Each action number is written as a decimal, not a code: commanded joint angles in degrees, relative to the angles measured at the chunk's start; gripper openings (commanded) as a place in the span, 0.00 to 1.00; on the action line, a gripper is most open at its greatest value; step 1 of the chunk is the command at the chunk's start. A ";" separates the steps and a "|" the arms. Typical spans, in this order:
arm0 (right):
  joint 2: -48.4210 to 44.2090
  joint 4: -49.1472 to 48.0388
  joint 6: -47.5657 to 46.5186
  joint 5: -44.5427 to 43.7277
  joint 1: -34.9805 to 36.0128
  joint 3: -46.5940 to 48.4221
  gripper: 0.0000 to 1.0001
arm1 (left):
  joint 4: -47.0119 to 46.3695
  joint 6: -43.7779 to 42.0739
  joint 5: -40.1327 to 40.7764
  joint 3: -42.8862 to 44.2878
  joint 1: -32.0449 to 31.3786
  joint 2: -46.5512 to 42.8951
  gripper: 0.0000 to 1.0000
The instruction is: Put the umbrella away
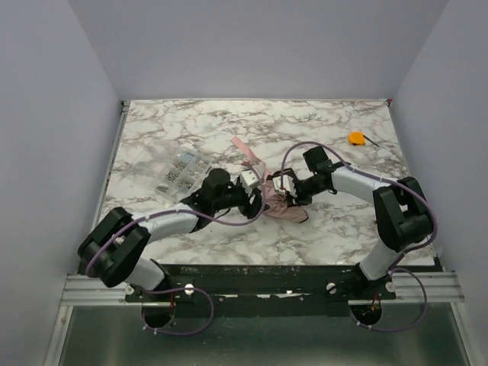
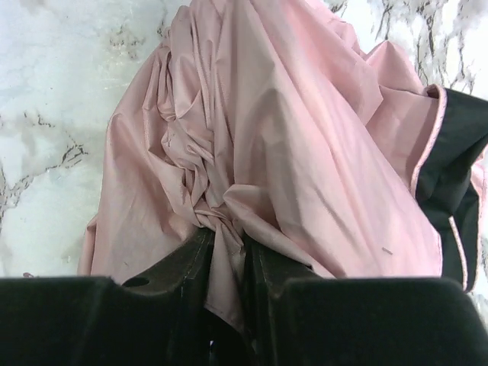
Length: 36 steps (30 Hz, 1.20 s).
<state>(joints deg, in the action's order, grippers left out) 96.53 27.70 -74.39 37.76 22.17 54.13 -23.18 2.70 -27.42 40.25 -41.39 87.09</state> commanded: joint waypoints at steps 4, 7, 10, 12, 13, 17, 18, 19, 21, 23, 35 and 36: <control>5.45 13.99 3.98 -3.43 0.15 4.48 0.22 | -27.14 -15.21 6.17 -20.37 -3.60 -14.15 0.68; 7.66 18.17 4.08 -1.97 0.32 8.36 0.22 | -24.80 -22.99 13.45 -20.68 -7.56 -14.22 0.70; 9.07 20.02 4.07 -1.94 0.41 10.37 0.22 | -24.42 -27.03 18.01 -19.22 -9.79 -11.78 0.98; 9.82 20.70 4.16 -2.23 0.50 11.28 0.23 | -25.21 -29.99 19.88 -17.82 -11.08 -9.38 0.99; 10.20 20.80 4.40 -2.25 0.50 11.58 0.23 | -25.35 -30.91 20.61 -16.61 -11.46 -8.11 0.99; 11.03 21.24 4.87 -2.29 0.46 12.60 0.23 | -22.76 -33.01 20.64 -11.04 -11.79 -1.22 0.99; 11.21 21.37 5.02 -2.18 0.49 12.83 0.23 | -22.54 -33.08 20.70 -10.10 -11.79 0.44 0.98; 11.31 21.54 5.17 -2.10 0.45 12.99 0.23 | -22.50 -33.28 20.65 -9.27 -11.79 2.20 0.98; 11.31 21.57 5.39 -1.83 0.50 13.11 0.23 | -22.95 -32.55 20.08 -8.49 -11.87 5.17 0.98; 11.38 21.28 5.65 -1.86 0.49 13.02 0.23 | -23.23 -31.51 19.52 -7.96 -11.92 7.91 0.96; 7.77 20.64 7.07 5.08 0.42 13.02 0.35 | -12.63 -26.02 15.31 -2.95 -10.35 17.23 0.19; 6.42 20.97 6.90 6.05 0.41 12.93 0.38 | -9.34 -24.74 13.21 -1.86 -9.38 17.17 0.15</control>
<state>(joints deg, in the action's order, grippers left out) 105.38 46.63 -68.34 39.70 22.37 67.51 -43.42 -26.00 -8.34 35.94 -52.47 102.30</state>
